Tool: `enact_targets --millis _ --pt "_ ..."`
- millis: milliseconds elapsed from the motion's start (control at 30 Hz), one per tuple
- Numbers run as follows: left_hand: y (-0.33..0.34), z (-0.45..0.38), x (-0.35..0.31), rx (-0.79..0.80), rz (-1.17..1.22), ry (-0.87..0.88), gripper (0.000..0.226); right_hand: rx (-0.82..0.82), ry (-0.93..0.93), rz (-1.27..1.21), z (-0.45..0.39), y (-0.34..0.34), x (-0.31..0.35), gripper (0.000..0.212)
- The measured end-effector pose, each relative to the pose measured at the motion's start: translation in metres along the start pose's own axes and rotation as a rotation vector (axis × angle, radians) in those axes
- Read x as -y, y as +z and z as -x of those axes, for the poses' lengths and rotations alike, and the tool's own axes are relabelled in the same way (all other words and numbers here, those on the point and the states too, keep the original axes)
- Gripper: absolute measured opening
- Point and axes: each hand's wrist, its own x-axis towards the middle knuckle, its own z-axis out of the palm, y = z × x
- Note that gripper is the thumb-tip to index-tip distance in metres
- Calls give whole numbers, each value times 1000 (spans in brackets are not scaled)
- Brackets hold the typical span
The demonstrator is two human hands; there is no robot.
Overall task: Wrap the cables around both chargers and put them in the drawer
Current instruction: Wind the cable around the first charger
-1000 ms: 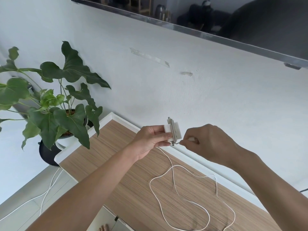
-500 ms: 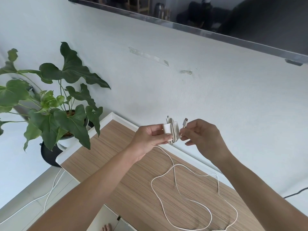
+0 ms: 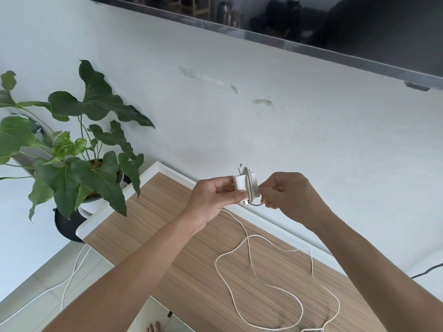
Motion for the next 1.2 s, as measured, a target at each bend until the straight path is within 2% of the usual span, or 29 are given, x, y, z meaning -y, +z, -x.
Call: enact_targets --millis 333,567,767,1067,1200 --pt "-5 -2 -5 37 14 -20 33 -26 -76 -15 3 5 4 7" --pt "-4 -4 -7 113 176 -104 34 -16 -51 2 8 8 11 10" --pt "-1 -4 -11 77 101 -113 29 11 -46 13 5 7 7 12" --pt "0 -2 -14 116 74 -116 30 139 -61 40 -1 -5 8 9" --pt "-1 -4 -13 108 76 -124 33 88 -47 -2 -2 -1 4 8"
